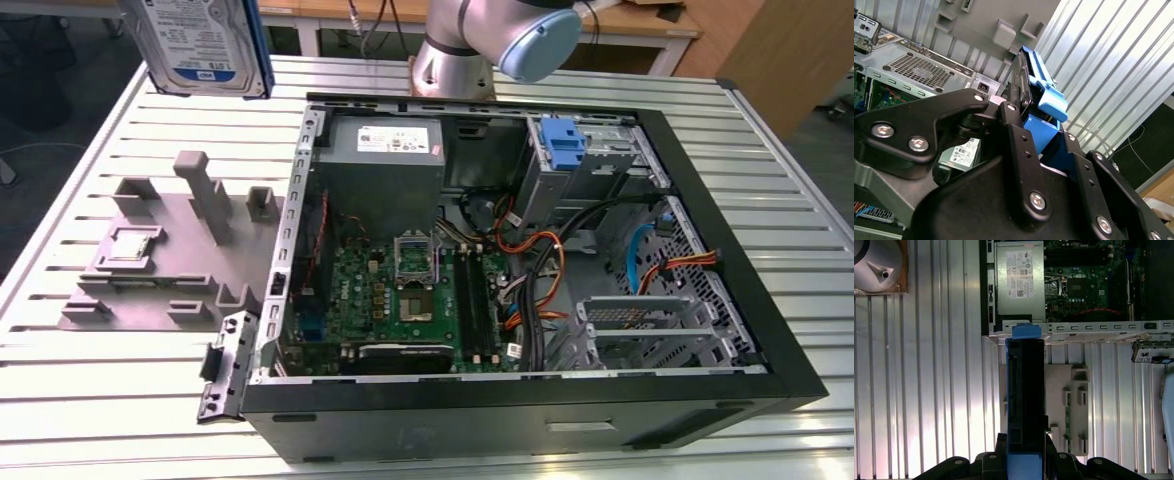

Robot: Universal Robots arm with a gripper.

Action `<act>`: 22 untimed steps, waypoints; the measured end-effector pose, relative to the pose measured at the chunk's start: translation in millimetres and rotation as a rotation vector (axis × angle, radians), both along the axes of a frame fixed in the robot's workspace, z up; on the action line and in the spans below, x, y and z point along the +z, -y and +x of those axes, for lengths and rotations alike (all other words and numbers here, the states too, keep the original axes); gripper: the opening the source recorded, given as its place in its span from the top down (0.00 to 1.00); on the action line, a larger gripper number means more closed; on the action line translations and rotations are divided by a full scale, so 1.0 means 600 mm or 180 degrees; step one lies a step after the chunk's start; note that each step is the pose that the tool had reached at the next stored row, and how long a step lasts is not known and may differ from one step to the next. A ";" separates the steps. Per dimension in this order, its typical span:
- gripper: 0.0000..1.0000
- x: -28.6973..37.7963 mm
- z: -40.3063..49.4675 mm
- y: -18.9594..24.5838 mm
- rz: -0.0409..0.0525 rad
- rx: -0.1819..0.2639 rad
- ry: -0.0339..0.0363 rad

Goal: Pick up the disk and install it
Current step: 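Pick up the disk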

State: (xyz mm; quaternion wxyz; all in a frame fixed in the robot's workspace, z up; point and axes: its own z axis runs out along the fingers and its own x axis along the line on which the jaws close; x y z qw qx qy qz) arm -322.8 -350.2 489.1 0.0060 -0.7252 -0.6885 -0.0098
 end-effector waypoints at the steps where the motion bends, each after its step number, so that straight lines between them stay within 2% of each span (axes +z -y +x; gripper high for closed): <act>1: 0.63 0.000 0.002 0.0000 0.0000 0.0000 0.0000; 22: 0.63 -0.003 0.010 0.0000 0.0000 0.0000 0.0000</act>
